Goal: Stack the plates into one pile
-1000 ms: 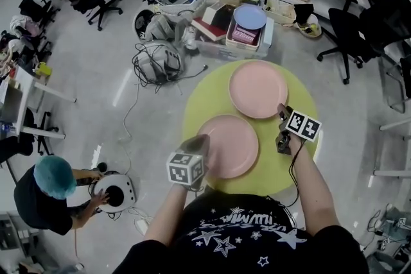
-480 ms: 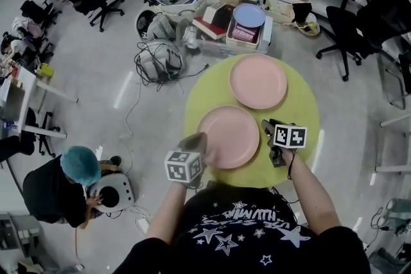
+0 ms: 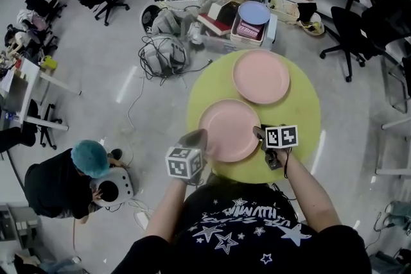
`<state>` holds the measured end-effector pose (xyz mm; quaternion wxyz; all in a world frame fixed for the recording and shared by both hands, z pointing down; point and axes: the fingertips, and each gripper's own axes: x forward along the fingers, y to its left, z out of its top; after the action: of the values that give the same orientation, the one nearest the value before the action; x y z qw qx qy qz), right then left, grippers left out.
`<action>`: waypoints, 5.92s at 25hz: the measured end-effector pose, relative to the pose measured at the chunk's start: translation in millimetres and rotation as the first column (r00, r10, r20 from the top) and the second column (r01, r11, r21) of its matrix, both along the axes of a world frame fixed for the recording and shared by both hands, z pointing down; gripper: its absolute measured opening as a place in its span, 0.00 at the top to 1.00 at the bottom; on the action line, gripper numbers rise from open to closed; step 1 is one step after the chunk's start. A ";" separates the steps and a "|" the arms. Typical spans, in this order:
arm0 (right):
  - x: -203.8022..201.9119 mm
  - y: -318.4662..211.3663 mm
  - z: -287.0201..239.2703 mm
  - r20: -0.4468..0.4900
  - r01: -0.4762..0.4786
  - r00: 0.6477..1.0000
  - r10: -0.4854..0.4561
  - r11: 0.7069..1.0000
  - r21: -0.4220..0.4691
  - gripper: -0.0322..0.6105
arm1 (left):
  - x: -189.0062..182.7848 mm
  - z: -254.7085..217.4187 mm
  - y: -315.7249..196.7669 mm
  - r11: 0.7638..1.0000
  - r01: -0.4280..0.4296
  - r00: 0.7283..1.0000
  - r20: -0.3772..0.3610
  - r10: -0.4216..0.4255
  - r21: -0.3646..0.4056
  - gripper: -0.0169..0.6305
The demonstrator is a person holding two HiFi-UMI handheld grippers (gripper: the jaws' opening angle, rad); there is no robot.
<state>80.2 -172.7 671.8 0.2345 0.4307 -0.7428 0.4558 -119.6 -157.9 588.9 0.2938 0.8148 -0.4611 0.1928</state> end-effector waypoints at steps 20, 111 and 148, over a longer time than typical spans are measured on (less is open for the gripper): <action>-9.6 7.8 18.7 -0.042 -0.019 0.999 0.018 0.999 -0.030 0.80 | -11.7 -3.0 24.8 0.999 0.039 0.999 0.001 -0.039 0.000 0.95; 127.4 -134.2 -35.4 0.173 -0.546 0.830 0.531 0.836 0.056 0.67 | 42.0 5.0 -44.9 0.998 -0.042 0.999 0.004 0.042 -0.047 0.95; 127.8 -0.6 -67.7 0.102 -0.363 0.932 0.349 0.894 0.263 0.93 | 59.7 -16.3 42.7 0.999 -0.035 0.999 -0.007 0.035 0.016 0.95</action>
<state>208.0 -173.3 604.2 0.0650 0.5758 -0.7137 0.3936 -60.0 -115.3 572.6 0.2856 0.8258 -0.4472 0.1911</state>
